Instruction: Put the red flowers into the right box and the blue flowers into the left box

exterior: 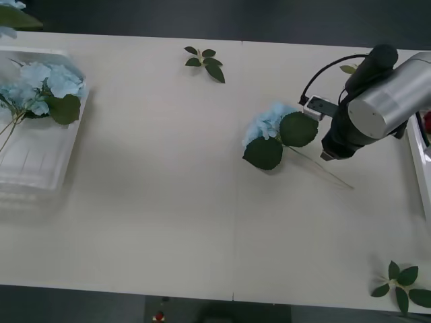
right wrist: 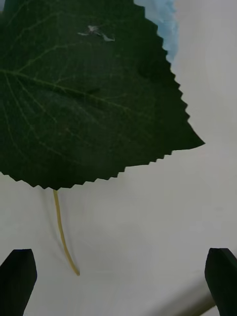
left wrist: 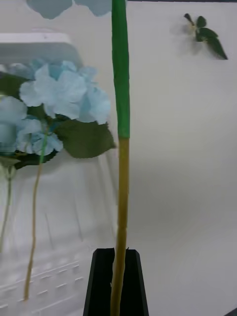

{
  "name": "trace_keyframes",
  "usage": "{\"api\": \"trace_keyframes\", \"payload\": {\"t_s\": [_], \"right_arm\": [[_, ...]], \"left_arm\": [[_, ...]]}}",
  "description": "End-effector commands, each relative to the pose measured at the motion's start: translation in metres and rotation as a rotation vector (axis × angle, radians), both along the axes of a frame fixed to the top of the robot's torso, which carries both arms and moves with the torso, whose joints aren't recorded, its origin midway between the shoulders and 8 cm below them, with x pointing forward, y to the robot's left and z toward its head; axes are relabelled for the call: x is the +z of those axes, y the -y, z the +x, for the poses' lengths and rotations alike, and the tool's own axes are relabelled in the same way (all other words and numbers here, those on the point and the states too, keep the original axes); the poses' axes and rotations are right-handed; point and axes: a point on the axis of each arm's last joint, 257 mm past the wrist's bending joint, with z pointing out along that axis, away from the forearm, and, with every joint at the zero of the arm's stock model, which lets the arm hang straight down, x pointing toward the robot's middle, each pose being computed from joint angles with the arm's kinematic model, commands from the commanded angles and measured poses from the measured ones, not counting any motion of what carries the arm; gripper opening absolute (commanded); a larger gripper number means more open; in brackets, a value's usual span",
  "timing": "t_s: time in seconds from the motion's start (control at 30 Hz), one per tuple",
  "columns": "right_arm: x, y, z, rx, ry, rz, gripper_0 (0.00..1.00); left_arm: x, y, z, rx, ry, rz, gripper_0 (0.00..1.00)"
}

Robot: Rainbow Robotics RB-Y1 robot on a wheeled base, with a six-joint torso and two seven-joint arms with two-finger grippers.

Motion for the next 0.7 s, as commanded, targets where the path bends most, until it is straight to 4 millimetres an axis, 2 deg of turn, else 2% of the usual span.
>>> {"api": "trace_keyframes", "payload": {"t_s": [0.03, 0.27, 0.33, 0.43, 0.6, 0.7], "right_arm": [[-0.008, 0.009, 0.005, 0.007, 0.004, -0.017, 1.00], [-0.042, -0.007, 0.011, 0.045, 0.020, 0.001, 1.00], [-0.053, -0.011, 0.013, 0.052, 0.019, 0.011, 1.00], [-0.063, -0.020, 0.012, 0.055, 0.008, 0.035, 1.00], [-0.069, -0.036, 0.015, 0.079, 0.024, 0.057, 1.00], [-0.071, -0.039, 0.018, 0.088, 0.036, 0.068, 1.00]], "left_arm": [[0.021, -0.032, 0.014, 0.063, 0.049, 0.161, 0.00], [0.001, -0.057, 0.027, 0.144, 0.049, 0.247, 0.00], [-0.007, -0.072, 0.031, 0.178, 0.053, 0.313, 0.00], [-0.010, -0.079, 0.032, 0.192, 0.047, 0.349, 0.00], [-0.016, -0.092, 0.030, 0.213, 0.028, 0.409, 0.00], [-0.028, -0.099, 0.028, 0.220, -0.003, 0.456, 0.00]]}}
